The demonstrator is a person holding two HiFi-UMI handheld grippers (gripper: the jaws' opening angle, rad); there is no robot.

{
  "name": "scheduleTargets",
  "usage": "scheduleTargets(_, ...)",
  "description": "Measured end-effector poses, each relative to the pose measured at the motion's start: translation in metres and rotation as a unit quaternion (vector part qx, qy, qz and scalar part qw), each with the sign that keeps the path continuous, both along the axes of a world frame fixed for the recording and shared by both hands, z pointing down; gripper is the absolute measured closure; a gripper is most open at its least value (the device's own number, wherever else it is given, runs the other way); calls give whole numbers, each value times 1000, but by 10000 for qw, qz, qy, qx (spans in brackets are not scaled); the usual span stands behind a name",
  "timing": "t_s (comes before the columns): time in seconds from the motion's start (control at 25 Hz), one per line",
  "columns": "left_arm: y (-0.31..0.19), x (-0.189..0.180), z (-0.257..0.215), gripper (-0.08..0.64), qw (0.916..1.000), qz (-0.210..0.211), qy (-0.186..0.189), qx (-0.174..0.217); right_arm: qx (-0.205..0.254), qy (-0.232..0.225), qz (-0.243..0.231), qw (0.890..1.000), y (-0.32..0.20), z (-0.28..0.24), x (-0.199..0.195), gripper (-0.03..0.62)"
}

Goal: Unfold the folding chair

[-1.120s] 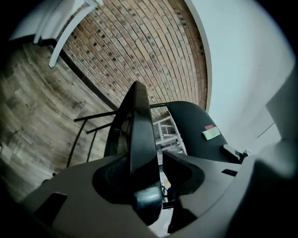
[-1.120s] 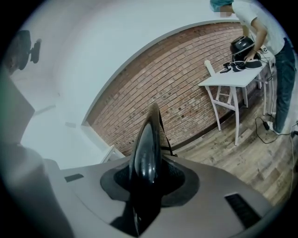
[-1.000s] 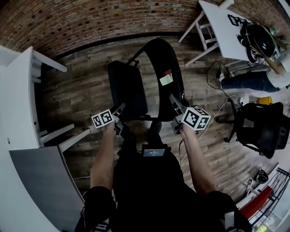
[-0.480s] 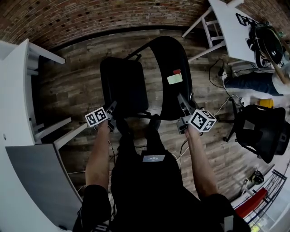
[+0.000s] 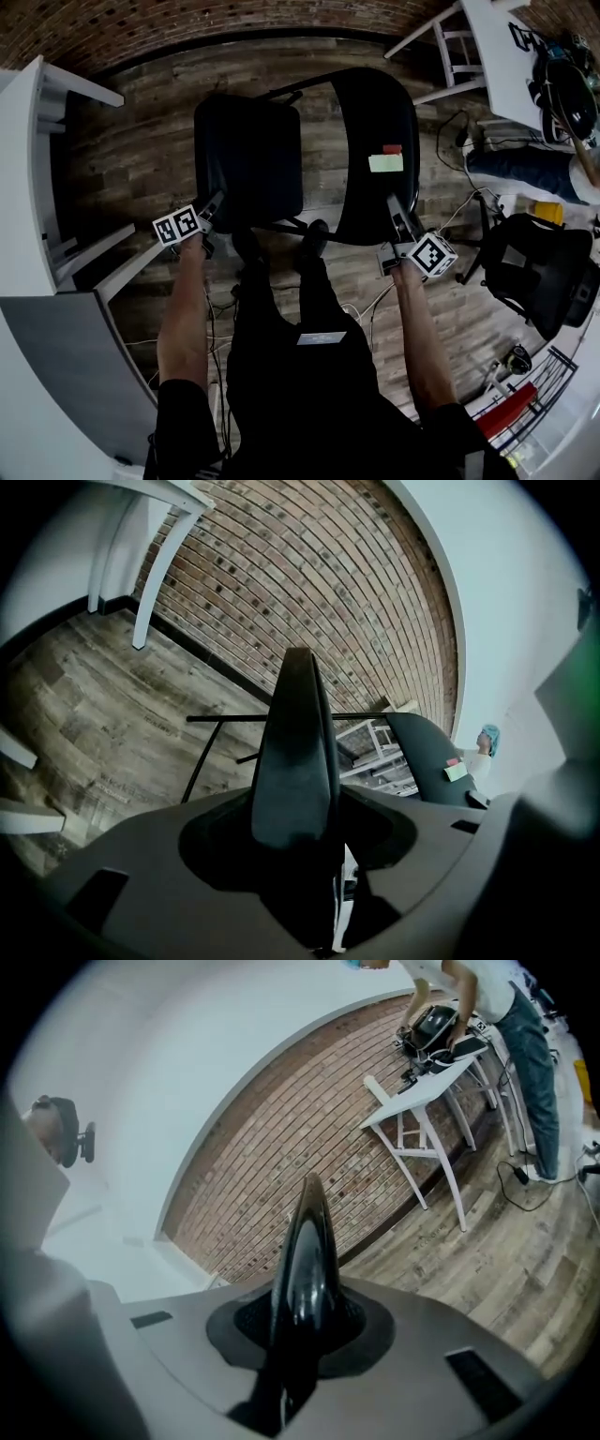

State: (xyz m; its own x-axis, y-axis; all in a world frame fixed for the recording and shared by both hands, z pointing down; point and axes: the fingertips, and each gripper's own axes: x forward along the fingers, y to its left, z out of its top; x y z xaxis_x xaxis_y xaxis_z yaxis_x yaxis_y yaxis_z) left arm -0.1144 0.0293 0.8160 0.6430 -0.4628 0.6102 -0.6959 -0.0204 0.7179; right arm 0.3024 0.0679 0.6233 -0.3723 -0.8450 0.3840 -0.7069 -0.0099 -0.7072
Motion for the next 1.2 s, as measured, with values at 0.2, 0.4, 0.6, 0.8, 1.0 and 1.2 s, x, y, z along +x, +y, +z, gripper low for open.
scheduleTargets(0.2, -1, -17, 12, 313, 9999, -18, -113, -18, 4, -194, 49, 9998, 3, 8, -6, 523)
scheduleTargets(0.4, -3, -34, 26, 288, 9996, -99, -258, 86, 93, -189, -47, 9998, 0, 16, -7, 525)
scheduleTargets(0.6, -4, -45, 36, 276, 9987, -160, -403, 253, 122, -274, -66, 9995, 1, 27, -5, 526)
scheduleTargets(0.8, -7, -54, 37, 258, 9957, -166, -814, 408, 128, -374, -50, 9992, 1, 32, -2, 526)
scheduleTargets(1.0, -7, -63, 34, 241, 9876, -73, -1479, 520, 134, -454, -52, 9989, 1, 39, 0, 525)
scheduleTargets(1.2, -9, -76, 24, 236, 9696, -126, -2329, 740, 86, -505, -8, 9987, 4, 52, 6, 526)
